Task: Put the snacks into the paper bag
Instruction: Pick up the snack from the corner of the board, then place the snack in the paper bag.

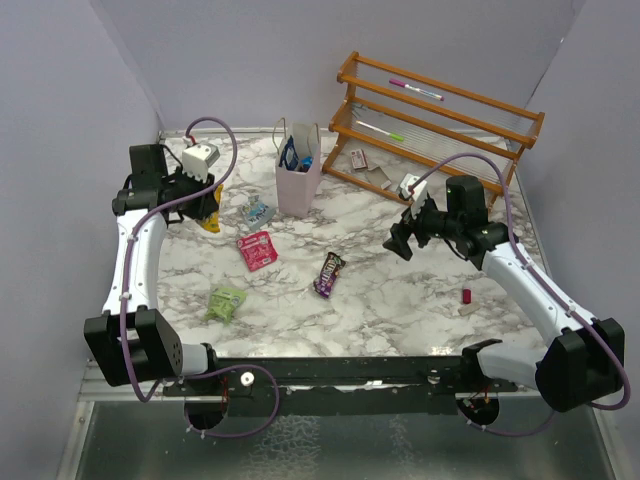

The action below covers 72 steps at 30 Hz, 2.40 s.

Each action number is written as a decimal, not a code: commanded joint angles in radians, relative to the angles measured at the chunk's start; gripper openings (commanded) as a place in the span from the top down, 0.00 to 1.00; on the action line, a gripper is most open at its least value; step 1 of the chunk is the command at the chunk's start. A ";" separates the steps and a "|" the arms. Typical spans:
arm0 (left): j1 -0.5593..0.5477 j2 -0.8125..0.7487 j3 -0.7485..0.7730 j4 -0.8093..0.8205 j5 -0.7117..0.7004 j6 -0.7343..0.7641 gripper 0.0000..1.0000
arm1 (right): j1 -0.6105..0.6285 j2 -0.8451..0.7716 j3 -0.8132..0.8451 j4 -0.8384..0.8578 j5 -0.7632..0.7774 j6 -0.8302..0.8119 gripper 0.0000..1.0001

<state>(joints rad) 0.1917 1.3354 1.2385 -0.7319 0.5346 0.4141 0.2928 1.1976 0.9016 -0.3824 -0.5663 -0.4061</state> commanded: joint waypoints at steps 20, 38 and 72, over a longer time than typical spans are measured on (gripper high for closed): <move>-0.327 0.191 0.475 0.041 -0.085 -0.165 0.81 | -0.044 -0.067 -0.017 0.087 0.188 0.056 0.01; -0.504 0.353 0.619 0.117 -0.224 -0.207 0.81 | -0.084 -0.085 -0.033 0.128 0.251 0.084 0.01; -0.511 0.657 0.786 0.212 -0.203 -0.312 0.74 | -0.086 -0.098 -0.032 0.116 0.204 0.075 0.01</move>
<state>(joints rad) -0.3157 1.9694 1.9968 -0.5468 0.3073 0.0860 0.2138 1.1236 0.8757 -0.2852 -0.3325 -0.3336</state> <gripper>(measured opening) 0.253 0.994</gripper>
